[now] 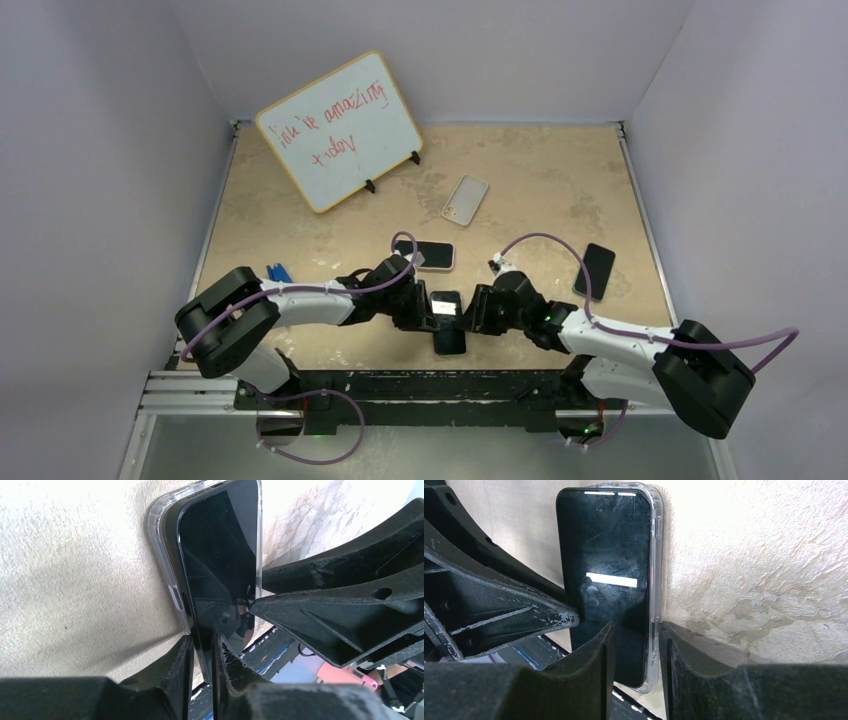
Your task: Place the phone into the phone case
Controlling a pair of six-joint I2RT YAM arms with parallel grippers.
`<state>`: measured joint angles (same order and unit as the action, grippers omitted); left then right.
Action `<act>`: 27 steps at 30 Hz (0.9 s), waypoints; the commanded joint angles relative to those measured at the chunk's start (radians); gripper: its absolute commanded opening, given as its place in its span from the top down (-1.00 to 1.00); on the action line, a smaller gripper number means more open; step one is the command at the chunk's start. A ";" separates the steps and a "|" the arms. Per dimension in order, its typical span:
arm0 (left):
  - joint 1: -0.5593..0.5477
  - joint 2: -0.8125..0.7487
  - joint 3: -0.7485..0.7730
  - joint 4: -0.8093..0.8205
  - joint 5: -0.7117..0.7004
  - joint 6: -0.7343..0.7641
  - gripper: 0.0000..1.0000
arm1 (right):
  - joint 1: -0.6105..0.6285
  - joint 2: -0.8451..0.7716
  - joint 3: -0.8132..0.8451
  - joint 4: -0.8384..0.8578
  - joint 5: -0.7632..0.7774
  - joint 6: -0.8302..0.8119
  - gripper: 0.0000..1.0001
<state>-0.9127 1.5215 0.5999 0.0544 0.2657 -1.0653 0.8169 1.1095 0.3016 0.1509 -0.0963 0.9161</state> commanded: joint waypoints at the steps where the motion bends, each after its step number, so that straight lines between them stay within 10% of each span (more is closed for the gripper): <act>1: -0.014 -0.017 -0.019 0.035 0.020 -0.024 0.73 | 0.003 -0.008 -0.029 0.046 -0.016 0.017 0.24; 12: -0.040 0.011 -0.058 0.106 0.040 -0.061 1.00 | 0.004 0.051 -0.146 0.411 -0.144 0.195 0.25; 27: 0.024 -0.089 -0.109 0.078 -0.038 -0.013 0.52 | 0.003 0.023 -0.134 0.297 -0.059 0.125 0.23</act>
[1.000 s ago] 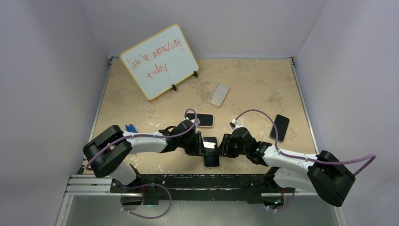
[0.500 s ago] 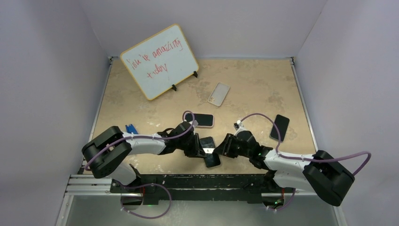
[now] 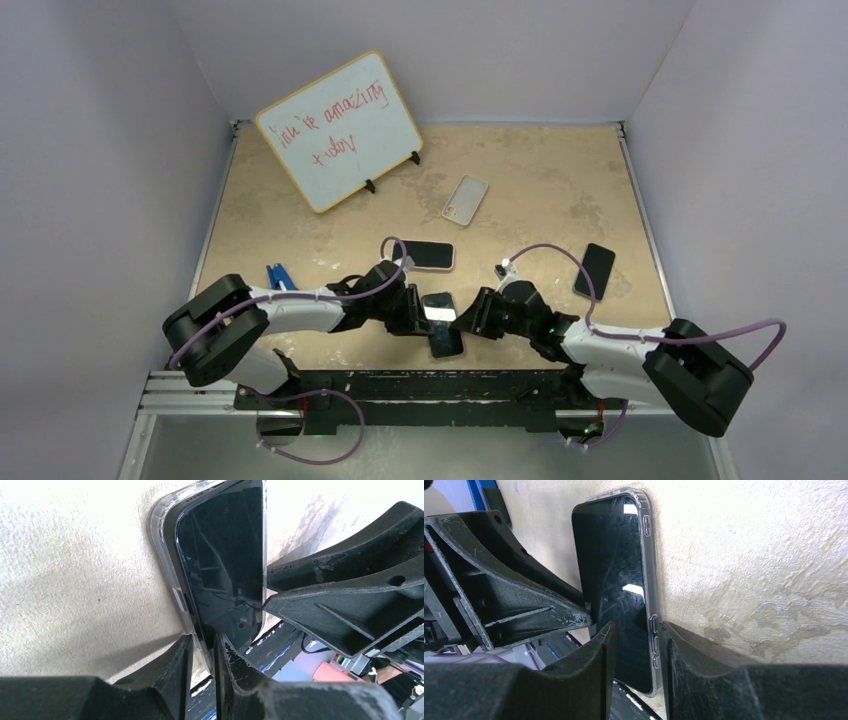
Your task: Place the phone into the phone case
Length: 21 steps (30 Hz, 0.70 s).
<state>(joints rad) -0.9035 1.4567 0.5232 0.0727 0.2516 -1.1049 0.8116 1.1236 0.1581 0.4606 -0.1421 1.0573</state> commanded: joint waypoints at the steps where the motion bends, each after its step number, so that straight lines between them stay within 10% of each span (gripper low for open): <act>1: 0.015 -0.017 -0.019 0.040 -0.028 0.035 0.51 | 0.009 0.013 0.007 -0.005 -0.009 -0.015 0.23; 7: 0.015 -0.012 -0.018 0.019 -0.029 0.051 0.42 | 0.009 0.087 -0.008 0.092 -0.018 0.000 0.23; 15: 0.043 0.015 -0.082 0.052 0.008 0.056 0.99 | 0.007 0.125 -0.062 0.446 -0.136 0.106 0.23; 21: 0.095 -0.045 -0.160 0.073 0.032 0.072 1.00 | 0.007 0.083 -0.053 0.558 -0.200 0.128 0.21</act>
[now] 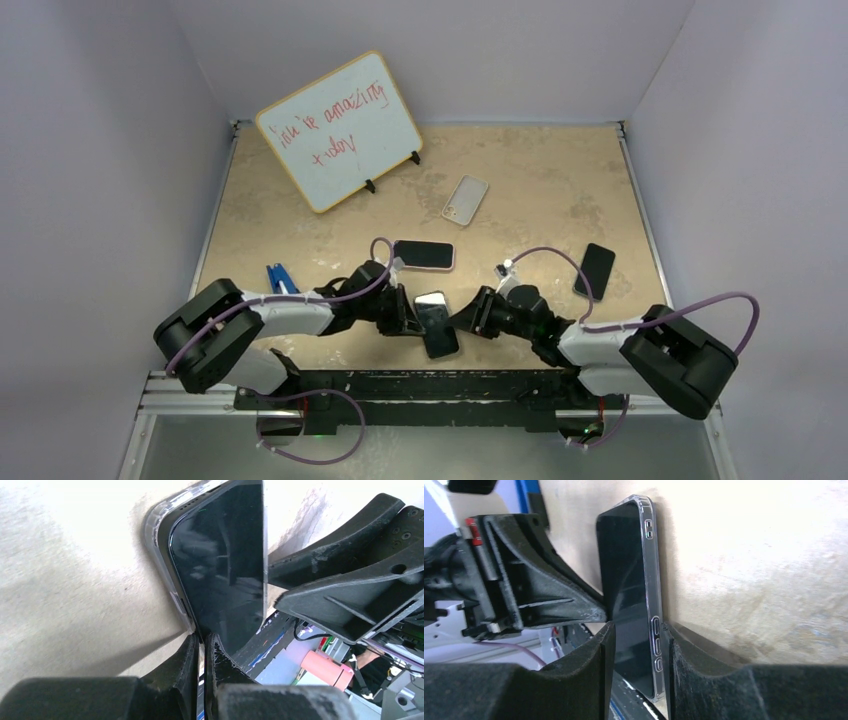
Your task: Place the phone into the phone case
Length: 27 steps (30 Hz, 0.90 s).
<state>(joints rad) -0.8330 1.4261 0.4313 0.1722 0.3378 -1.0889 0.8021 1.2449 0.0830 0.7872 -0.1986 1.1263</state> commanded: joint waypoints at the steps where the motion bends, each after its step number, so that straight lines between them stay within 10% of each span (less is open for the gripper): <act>1: 0.027 -0.024 -0.076 -0.027 -0.055 0.055 1.00 | 0.016 -0.045 0.025 0.236 -0.149 0.057 0.21; 9: 0.027 -0.026 -0.076 -0.017 -0.049 0.055 1.00 | 0.017 -0.043 0.048 0.152 -0.129 0.011 0.19; 22: 0.027 -0.031 -0.060 -0.051 -0.058 0.076 1.00 | 0.017 0.214 0.048 0.462 -0.257 0.106 0.18; 27: 0.027 -0.061 -0.050 -0.075 -0.065 0.081 1.00 | 0.017 0.281 0.030 0.482 -0.220 0.127 0.55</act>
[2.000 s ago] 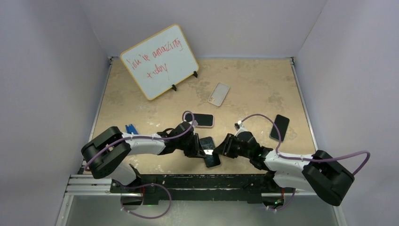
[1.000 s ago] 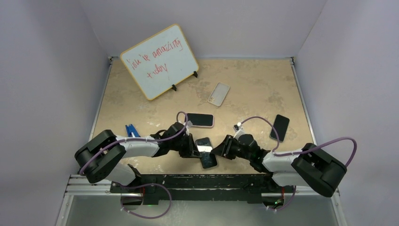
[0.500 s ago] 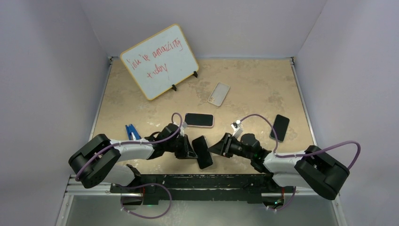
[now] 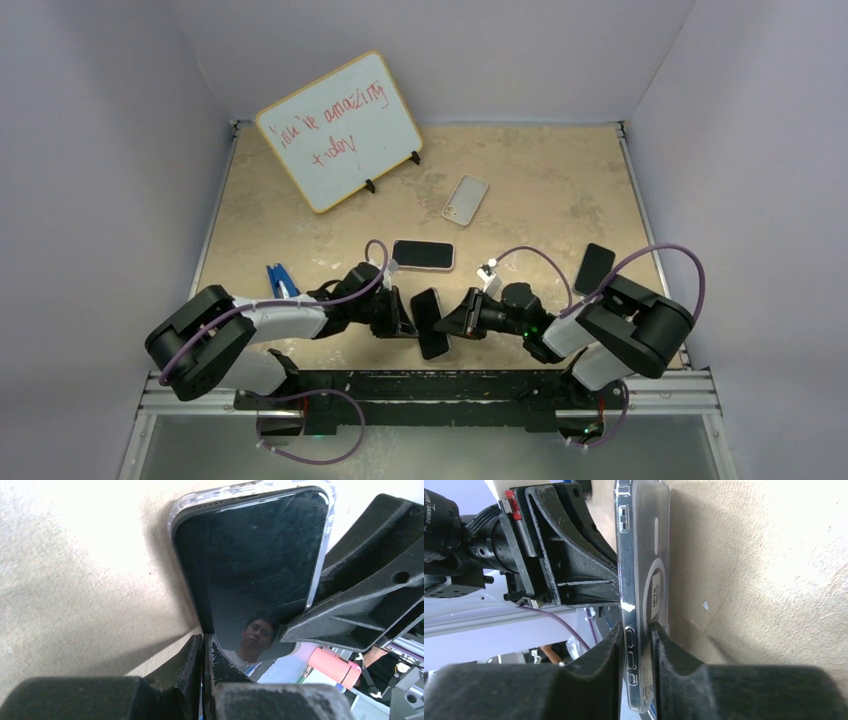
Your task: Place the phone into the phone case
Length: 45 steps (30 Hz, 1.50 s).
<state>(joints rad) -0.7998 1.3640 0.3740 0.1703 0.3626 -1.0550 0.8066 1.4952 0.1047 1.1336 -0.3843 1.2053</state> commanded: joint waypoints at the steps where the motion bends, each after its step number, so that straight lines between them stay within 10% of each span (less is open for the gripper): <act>1: -0.006 -0.004 0.010 -0.078 -0.088 0.049 1.00 | 0.012 0.041 0.005 0.144 -0.033 0.050 0.62; 6: -0.005 -0.058 0.032 -0.072 -0.055 0.072 0.80 | 0.012 0.082 0.005 0.189 -0.036 0.056 1.00; 16: 0.110 -0.359 0.146 -0.262 0.020 0.210 -0.71 | -0.018 -0.054 0.032 0.136 -0.077 0.033 1.00; 34: 0.251 -0.546 0.137 -0.021 0.362 0.139 -0.78 | -0.026 -0.538 0.107 -0.117 0.002 -0.022 1.00; 45: 0.250 -0.523 0.006 0.413 0.440 -0.040 -0.78 | -0.026 -0.530 0.077 0.148 -0.043 0.088 1.00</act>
<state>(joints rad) -0.5564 0.8356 0.4320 0.3130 0.7536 -1.0027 0.7841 0.9627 0.1646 1.0309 -0.4107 1.2320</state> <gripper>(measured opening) 0.894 0.061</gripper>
